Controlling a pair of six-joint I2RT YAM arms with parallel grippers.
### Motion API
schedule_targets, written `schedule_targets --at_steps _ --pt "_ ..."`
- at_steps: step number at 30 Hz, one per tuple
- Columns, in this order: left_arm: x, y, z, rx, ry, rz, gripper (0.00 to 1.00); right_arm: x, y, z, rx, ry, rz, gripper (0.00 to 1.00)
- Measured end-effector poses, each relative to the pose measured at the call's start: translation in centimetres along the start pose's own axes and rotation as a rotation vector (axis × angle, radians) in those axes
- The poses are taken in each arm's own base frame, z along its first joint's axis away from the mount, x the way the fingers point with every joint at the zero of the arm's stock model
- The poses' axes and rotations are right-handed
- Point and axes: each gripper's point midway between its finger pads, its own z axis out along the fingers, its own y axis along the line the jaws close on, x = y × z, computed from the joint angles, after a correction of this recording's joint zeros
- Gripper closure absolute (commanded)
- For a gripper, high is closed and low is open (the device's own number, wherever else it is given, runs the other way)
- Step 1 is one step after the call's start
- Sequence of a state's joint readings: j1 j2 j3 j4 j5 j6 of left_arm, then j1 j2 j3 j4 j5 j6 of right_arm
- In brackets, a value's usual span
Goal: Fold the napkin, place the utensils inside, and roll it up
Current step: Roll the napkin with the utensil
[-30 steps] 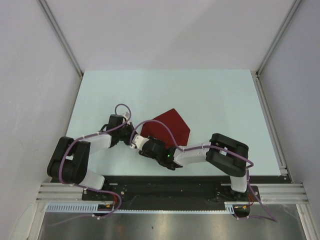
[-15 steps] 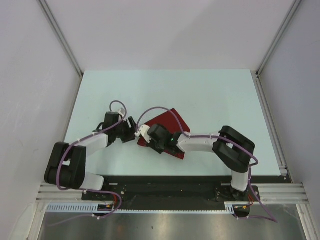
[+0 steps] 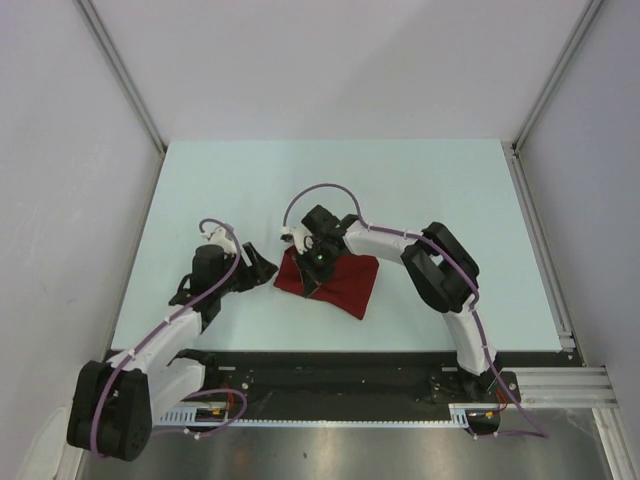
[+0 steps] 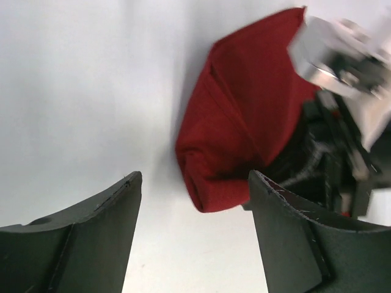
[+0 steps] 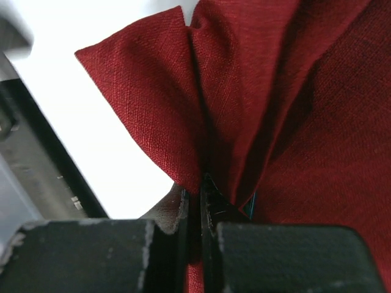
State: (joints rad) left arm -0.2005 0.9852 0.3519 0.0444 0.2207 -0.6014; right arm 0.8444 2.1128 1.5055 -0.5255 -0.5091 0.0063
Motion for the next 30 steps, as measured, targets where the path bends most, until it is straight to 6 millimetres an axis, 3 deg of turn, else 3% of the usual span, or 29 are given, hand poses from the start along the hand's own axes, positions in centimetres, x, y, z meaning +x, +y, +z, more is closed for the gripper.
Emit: schedule_targets --at_steps 8,16,23,26,29,30 --pt "0.7 -2.8 0.4 0.113 0.002 0.085 0.32 0.0 -0.6 0.0 -0.146 0.052 0.161 1.00" --pt "2.8 -2.2 1.7 0.098 0.085 0.084 0.42 0.0 -1.2 -0.1 -0.231 0.070 0.253 1.00" --pt "3.1 -2.9 2.0 0.122 0.093 0.097 0.52 0.0 -1.3 -0.2 -0.260 0.080 0.287 1.00" --pt "3.5 -2.8 2.3 0.120 0.104 0.099 0.60 0.0 -1.3 -0.1 -0.261 0.085 0.292 1.00" --pt "3.8 -2.6 2.6 0.110 0.119 0.098 0.74 0.0 -1.3 -0.2 -0.267 0.089 0.301 1.00" --pt "3.8 -2.5 2.7 0.108 0.122 0.095 0.83 0.0 -1.4 -0.2 -0.267 0.090 0.303 1.00"
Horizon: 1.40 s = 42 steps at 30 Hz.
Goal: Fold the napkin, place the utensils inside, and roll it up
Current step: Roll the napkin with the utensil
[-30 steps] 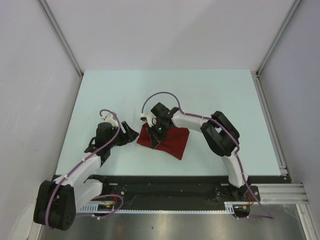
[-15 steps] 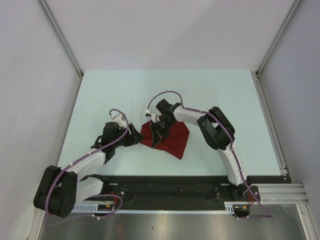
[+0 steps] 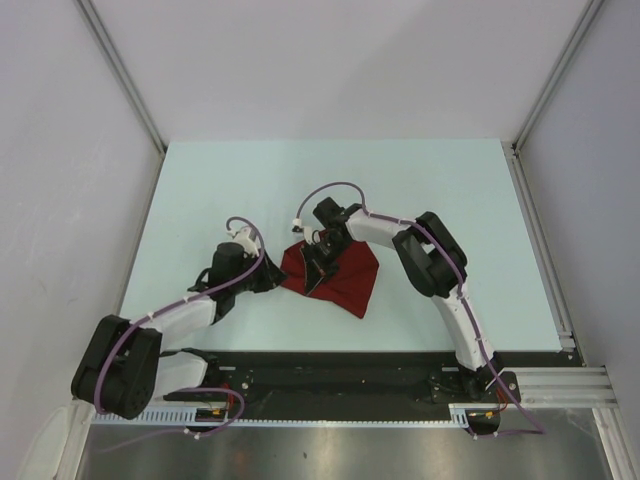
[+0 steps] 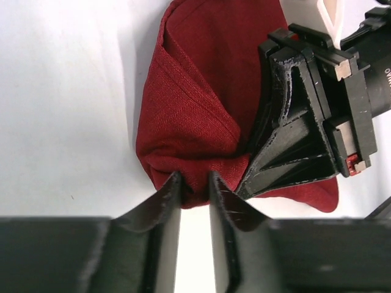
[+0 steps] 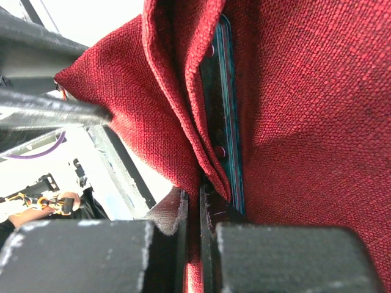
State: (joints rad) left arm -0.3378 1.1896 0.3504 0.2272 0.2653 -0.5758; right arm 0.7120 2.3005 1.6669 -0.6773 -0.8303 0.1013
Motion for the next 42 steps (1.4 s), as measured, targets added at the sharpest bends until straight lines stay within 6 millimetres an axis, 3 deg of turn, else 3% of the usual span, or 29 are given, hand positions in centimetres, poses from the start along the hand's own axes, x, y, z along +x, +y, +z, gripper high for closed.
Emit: schedule_targets --at_steps 2,4,8,14,20,25,28,33,38,42 --pt "0.0 0.1 0.2 -0.004 0.004 0.001 0.95 0.0 0.0 0.0 -0.002 0.002 0.003 0.99" --pt "-0.1 0.2 0.3 -0.015 0.006 0.000 1.00 0.0 0.0 0.0 -0.003 0.004 0.005 0.87" --pt "-0.4 0.4 0.8 -0.049 0.017 -0.003 1.00 -0.1 0.1 -0.1 -0.009 0.003 0.012 0.60" --pt "-0.9 1.0 1.8 -0.103 0.045 -0.015 1.00 -0.8 0.7 -1.4 0.007 -0.032 -0.005 0.45" --pt "-0.9 1.5 2.6 -0.133 0.073 -0.024 1.00 -1.5 0.6 -5.0 0.110 -0.123 -0.047 0.39" --pt "-0.8 1.6 2.7 -0.139 0.082 -0.026 1.00 0.1 1.4 -8.7 0.234 -0.236 -0.116 0.34" --pt "-0.8 1.6 2.8 -0.140 0.085 -0.027 1.00 1.0 2.5 -9.9 0.314 -0.288 -0.183 0.34" --pt "-0.8 1.6 2.8 -0.141 0.086 -0.028 1.00 3.5 3.7 -8.4 0.423 -0.297 -0.292 0.33" --pt "-0.9 1.6 2.8 -0.141 0.087 -0.028 1.00 6.0 1.8 -6.3 0.525 -0.252 -0.315 0.33" --pt "-0.9 1.5 2.7 -0.142 0.088 -0.029 1.00 5.9 0.8 -5.9 0.580 -0.253 -0.340 0.34"
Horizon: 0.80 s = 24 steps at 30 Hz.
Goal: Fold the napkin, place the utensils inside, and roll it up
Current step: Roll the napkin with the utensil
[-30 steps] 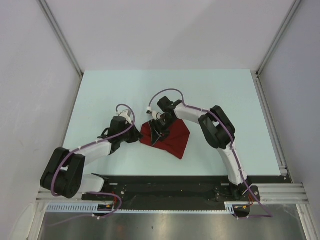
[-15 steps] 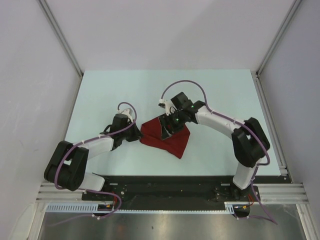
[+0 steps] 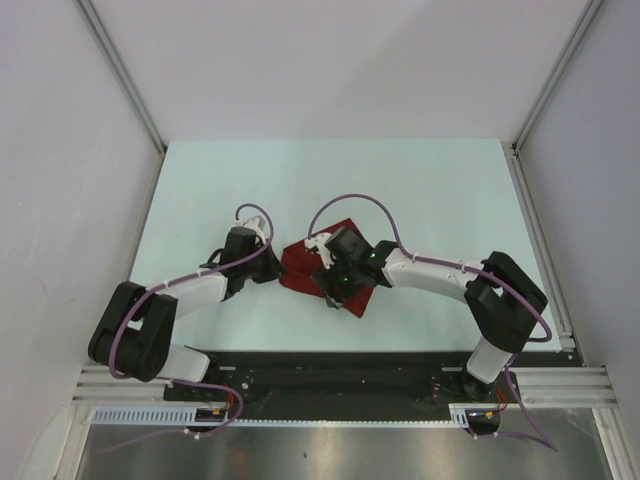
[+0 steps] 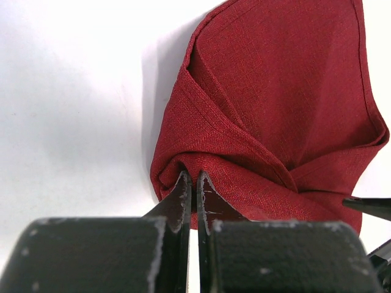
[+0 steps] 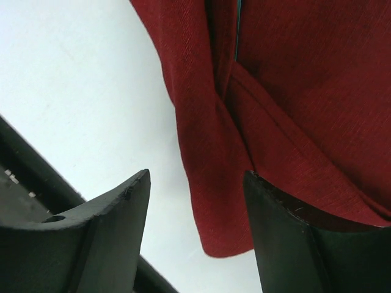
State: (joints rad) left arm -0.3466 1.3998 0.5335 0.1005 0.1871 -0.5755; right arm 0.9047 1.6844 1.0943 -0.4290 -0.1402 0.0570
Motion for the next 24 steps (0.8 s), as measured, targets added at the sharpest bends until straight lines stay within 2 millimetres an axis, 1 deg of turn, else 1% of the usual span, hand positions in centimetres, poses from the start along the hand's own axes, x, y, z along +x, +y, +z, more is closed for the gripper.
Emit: schedule_targets --at_steps 4,9,10,11,13,14,18,20,24 --pt "0.0 0.0 0.0 -0.002 0.003 -0.001 1.00 0.1 -0.3 1.0 0.025 0.005 -0.030 0.39" --pt "-0.3 -0.2 -0.1 -0.001 0.002 -0.001 1.00 1.6 -0.8 2.5 0.034 0.064 -0.039 0.44" --pt "-0.4 -0.2 -0.1 -0.001 0.002 -0.002 1.00 1.6 -0.8 2.6 0.034 0.065 -0.039 0.47" --pt "-0.4 -0.2 -0.1 -0.001 0.002 -0.001 1.00 1.6 -0.9 2.6 0.031 0.064 -0.038 0.57" --pt "-0.4 -0.2 -0.1 -0.003 0.003 -0.003 1.00 1.6 -1.0 2.6 0.025 0.066 -0.039 0.63" --pt "-0.3 -0.1 -0.1 -0.005 0.006 -0.004 1.00 1.6 -1.1 2.6 0.014 0.071 -0.040 0.70" --pt "-0.4 0.1 -0.2 -0.011 0.009 -0.009 1.00 1.5 -1.0 2.7 -0.055 0.097 -0.026 0.80" --pt "-0.5 0.1 -0.2 -0.013 0.007 -0.010 1.00 1.5 -0.5 2.7 -0.109 0.111 -0.019 0.86" --pt "-0.9 0.1 -0.3 -0.019 0.006 -0.006 1.00 1.7 1.2 2.7 -0.253 0.151 0.003 0.89"
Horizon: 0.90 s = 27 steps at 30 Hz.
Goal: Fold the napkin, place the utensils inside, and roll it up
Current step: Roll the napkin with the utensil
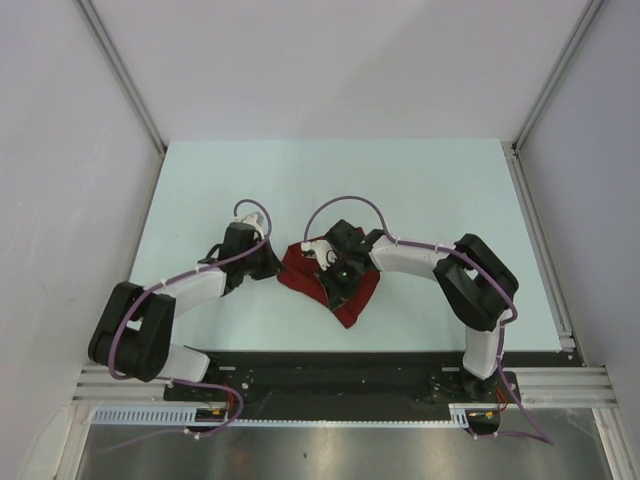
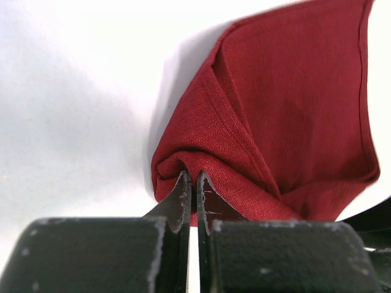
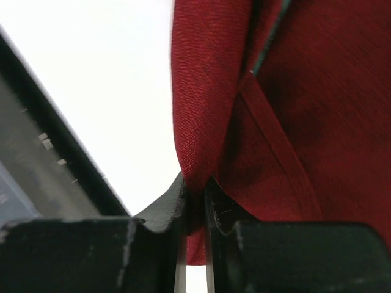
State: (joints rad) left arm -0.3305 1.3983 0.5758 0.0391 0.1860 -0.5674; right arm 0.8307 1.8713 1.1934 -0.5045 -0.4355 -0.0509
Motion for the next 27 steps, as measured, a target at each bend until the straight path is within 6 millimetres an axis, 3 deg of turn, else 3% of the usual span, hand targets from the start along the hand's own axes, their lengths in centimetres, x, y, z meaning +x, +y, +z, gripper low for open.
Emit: schedule_targets --at_steps 6,15,17,24,27 --pt "-0.5 -0.1 0.1 -0.009 0.015 0.008 1.00 0.2 1.1 0.6 -0.170 0.039 0.046 0.89" --pt "-0.5 -0.3 2.2 -0.006 0.090 0.008 1.00 0.2 1.1 0.6 -0.346 0.045 0.136 0.87" --pt "-0.5 -0.4 2.5 -0.006 0.103 0.010 1.00 0.3 0.9 0.6 -0.378 0.046 0.161 0.81" --pt "-0.6 -0.3 3.0 -0.025 0.145 0.010 1.00 0.4 1.0 0.1 -0.428 0.056 0.223 0.42" --pt "-0.5 -0.3 3.1 -0.025 0.152 0.015 1.00 0.3 1.3 -0.5 -0.416 0.050 0.228 0.38"
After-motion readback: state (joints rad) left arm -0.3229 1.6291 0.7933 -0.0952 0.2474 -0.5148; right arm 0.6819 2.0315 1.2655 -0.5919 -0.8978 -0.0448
